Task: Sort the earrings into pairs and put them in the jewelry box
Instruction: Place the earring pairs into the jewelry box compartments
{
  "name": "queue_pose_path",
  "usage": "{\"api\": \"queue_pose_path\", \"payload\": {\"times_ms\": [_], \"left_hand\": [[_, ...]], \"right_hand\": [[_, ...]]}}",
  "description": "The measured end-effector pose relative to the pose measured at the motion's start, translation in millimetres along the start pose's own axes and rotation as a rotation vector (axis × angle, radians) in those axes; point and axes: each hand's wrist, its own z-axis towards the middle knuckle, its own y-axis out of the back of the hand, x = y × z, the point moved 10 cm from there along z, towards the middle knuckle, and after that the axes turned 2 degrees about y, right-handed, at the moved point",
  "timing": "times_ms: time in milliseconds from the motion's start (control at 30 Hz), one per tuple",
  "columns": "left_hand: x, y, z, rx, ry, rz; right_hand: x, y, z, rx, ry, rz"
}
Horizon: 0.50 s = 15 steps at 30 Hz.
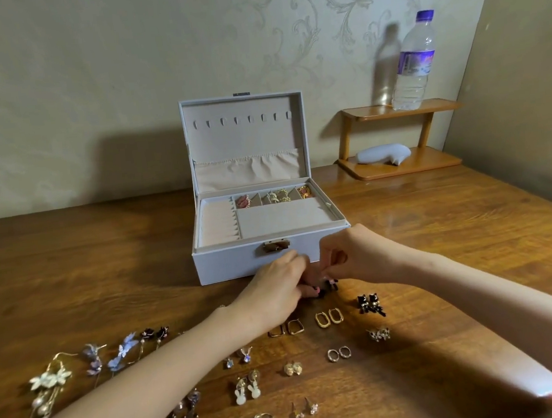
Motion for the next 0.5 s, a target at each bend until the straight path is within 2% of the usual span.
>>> {"api": "queue_pose_path", "payload": {"times_ms": [233,367,500], "left_hand": [[8,16,2,-0.058,-0.019,-0.104],[3,47,0,-0.167,-0.077,-0.150],[11,81,5,-0.299,-0.089,-0.219]], "right_hand": [[13,18,3,-0.042,0.052,0.117],[24,36,11,-0.114,0.101,0.136],[21,54,31,-0.198,0.058,0.281]]}}
